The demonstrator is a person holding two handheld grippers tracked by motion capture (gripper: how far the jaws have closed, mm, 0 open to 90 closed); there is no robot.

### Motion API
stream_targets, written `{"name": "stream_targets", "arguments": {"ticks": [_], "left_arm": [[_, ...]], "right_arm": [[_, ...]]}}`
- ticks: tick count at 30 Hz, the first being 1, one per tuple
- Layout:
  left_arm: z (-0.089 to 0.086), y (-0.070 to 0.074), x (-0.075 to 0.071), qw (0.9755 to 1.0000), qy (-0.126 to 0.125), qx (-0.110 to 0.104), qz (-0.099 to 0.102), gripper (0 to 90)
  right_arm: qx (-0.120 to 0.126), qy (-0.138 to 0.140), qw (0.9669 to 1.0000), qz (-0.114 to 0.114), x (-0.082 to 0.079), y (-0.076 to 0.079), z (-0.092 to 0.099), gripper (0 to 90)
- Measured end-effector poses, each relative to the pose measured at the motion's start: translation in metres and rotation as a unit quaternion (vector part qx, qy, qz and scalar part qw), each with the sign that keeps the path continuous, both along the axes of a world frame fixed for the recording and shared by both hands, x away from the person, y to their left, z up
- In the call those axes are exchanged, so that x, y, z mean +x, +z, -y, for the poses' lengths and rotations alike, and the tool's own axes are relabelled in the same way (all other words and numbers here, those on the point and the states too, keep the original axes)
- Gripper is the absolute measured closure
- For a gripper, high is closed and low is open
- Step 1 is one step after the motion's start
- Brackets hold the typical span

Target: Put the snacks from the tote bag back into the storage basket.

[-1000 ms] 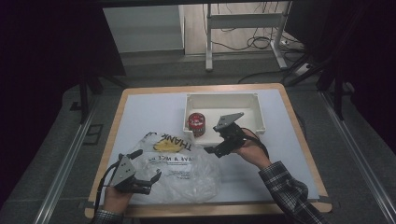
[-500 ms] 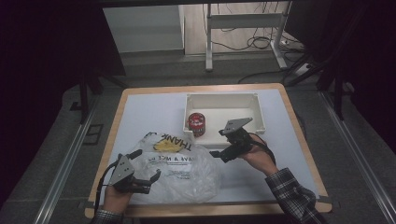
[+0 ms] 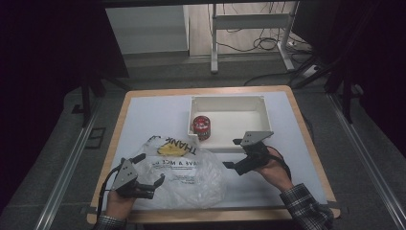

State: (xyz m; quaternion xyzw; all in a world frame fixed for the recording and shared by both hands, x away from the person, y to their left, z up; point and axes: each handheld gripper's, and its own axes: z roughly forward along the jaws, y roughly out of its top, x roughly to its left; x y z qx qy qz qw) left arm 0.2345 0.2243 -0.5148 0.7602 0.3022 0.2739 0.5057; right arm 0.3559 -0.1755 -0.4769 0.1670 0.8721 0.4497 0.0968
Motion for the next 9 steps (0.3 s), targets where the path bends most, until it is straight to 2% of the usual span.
{"name": "stream_targets", "arguments": {"ticks": [9], "left_arm": [[0.000,0.000,0.001,1.0000,0.002,-0.002,0.000,0.0]], "right_arm": [[0.008,-0.017,0.9998,0.005,-0.008,-0.006,0.017,5.9]]}}
